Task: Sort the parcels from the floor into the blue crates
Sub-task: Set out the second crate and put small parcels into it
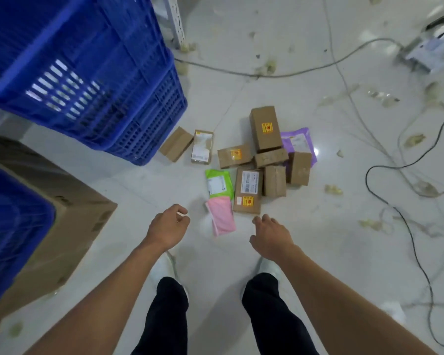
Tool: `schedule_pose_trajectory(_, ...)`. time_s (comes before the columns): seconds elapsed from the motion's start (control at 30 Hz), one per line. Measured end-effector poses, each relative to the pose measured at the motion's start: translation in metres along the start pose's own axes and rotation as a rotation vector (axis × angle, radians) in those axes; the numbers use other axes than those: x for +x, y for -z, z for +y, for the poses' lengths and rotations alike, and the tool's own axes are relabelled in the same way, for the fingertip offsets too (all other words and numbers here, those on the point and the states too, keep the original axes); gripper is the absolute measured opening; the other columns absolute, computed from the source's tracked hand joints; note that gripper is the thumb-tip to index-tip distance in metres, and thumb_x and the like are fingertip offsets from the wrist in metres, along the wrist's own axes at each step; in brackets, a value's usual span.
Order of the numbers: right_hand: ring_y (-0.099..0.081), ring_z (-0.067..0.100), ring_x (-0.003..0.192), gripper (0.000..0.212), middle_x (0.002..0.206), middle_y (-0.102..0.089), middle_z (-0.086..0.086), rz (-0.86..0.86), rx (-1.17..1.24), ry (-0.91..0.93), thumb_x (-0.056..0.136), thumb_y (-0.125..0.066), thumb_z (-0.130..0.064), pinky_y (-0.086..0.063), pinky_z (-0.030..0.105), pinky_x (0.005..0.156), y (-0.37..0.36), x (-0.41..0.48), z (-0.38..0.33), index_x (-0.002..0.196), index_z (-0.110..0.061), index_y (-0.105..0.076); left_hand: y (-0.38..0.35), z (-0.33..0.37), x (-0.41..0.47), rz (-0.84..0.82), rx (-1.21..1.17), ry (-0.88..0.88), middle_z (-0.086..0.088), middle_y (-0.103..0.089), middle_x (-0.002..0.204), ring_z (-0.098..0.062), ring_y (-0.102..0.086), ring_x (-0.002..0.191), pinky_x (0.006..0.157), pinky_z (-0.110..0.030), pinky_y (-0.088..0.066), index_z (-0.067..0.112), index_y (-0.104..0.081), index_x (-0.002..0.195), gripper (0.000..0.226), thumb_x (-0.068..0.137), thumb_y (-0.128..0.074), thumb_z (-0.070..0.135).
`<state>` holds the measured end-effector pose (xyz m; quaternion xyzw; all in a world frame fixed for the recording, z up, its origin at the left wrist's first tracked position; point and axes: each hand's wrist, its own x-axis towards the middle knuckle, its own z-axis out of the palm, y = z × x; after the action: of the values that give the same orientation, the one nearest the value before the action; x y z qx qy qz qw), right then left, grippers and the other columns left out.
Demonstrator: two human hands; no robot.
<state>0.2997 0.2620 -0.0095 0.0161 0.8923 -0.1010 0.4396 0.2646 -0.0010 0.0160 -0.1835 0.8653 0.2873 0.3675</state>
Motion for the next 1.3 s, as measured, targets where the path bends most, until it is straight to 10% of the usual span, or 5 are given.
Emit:
schedule_pose_trajectory(0.6, -0.05, 0.034, 0.116, 0.09, 0.133, -0.037, 0.013, 0.194, 0.146, -0.184, 0.086, -0.06, -0.059, -0.052, 0.045, 0.089, -0.241, 0.274, -0.048, 0.149, -0.017, -0.011, -0.154, -0.16, 0.244, -0.009, 0.048, -0.031, 0.021, -0.06, 0.091, -0.019, -0.061, 0.097, 0.082, -0.028, -0.043, 0.03, -0.06, 0.12, 0.026, 0.096, -0.051, 0.034)
schedule_pose_trajectory(1.3, -0.045, 0.03, 0.114, 0.09, 0.126, -0.045, 0.015, 0.295, 0.08, -0.203, 0.076, -0.069, -0.039, -0.045, 0.034, 0.091, -0.113, 0.182, -0.059, 0.143, -0.004, -0.021, -0.061, -0.09, 0.163, 0.01, 0.017, -0.046, 0.008, -0.06, 0.102, -0.02, -0.058, 0.097, 0.085, -0.029, -0.043, 0.025, -0.057, 0.123, 0.027, 0.098, -0.052, 0.033)
